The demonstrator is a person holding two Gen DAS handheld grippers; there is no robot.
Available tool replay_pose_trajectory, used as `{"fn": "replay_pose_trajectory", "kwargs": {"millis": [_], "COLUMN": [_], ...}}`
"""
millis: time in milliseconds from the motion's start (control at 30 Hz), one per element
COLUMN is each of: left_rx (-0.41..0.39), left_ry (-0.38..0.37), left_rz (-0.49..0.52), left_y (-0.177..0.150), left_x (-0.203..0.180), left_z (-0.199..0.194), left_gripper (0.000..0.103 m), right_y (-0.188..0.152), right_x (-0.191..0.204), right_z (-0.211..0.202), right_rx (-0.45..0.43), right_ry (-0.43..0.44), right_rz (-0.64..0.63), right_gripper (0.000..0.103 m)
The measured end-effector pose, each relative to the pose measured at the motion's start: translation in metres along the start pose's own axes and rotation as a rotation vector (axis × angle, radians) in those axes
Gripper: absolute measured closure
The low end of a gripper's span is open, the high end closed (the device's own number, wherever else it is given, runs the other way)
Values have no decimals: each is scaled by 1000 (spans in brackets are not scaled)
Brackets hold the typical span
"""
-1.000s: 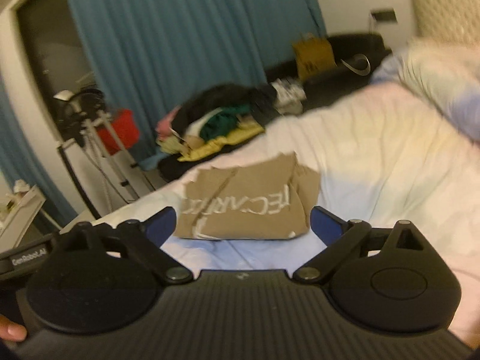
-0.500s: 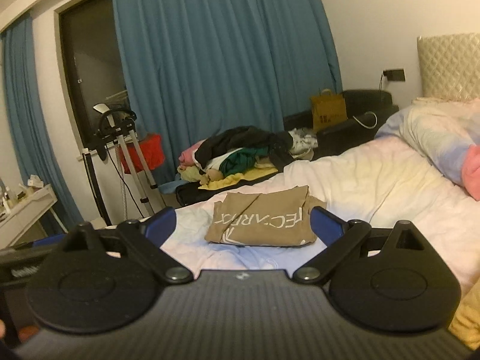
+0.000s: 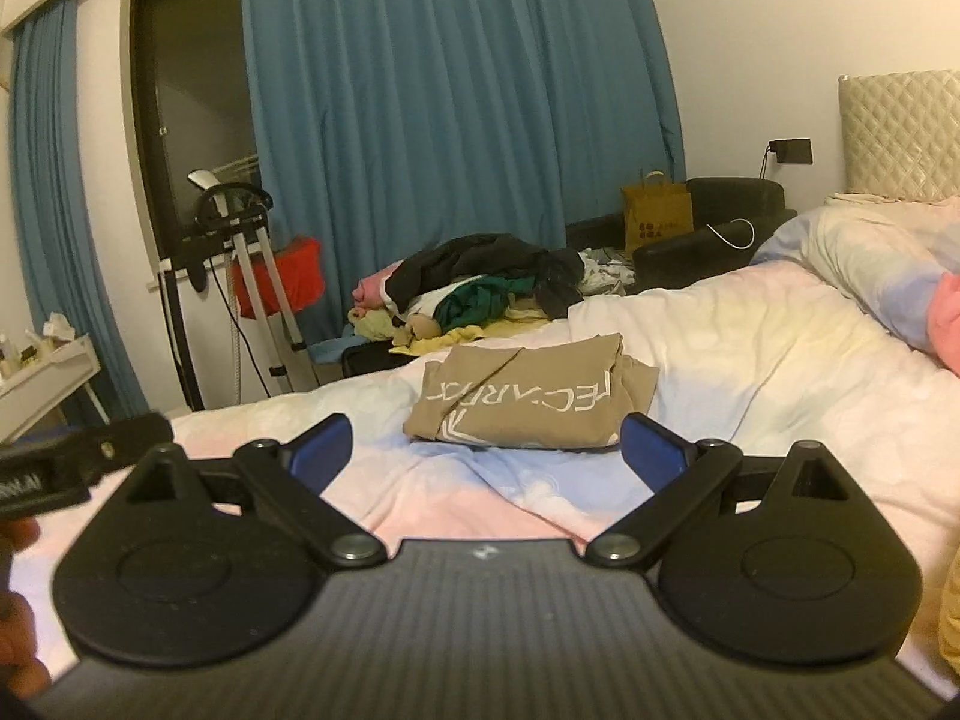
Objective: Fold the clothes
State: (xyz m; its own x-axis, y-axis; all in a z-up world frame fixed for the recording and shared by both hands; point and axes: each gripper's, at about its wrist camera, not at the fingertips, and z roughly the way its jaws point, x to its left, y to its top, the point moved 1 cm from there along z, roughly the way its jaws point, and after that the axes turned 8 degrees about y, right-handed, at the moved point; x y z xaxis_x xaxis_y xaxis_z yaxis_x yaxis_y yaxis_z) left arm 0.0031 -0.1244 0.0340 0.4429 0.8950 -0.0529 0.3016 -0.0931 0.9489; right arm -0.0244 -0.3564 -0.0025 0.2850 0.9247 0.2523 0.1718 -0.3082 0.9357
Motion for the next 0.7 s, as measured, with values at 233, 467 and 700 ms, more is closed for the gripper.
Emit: {"fn": "replay_pose_trajectory", "kwargs": {"millis": [233,467,700], "left_rx": [10,20,24], "left_ry": [9,-1,-9], "left_rz": [-23,0,14], "left_y": [-5,-8,-11], "left_x": [17,14,7], "left_z": [12,15,16], "left_gripper": [0,0,0], "right_y": [-20,-28,-27], "right_x": [11,16,13], "right_z": [21,29,25], "right_rx": [4,45,35], "right_ry": [-8,-10,-11], "right_rz": [-52,-66,-49], "right_gripper": [6,6,6]}}
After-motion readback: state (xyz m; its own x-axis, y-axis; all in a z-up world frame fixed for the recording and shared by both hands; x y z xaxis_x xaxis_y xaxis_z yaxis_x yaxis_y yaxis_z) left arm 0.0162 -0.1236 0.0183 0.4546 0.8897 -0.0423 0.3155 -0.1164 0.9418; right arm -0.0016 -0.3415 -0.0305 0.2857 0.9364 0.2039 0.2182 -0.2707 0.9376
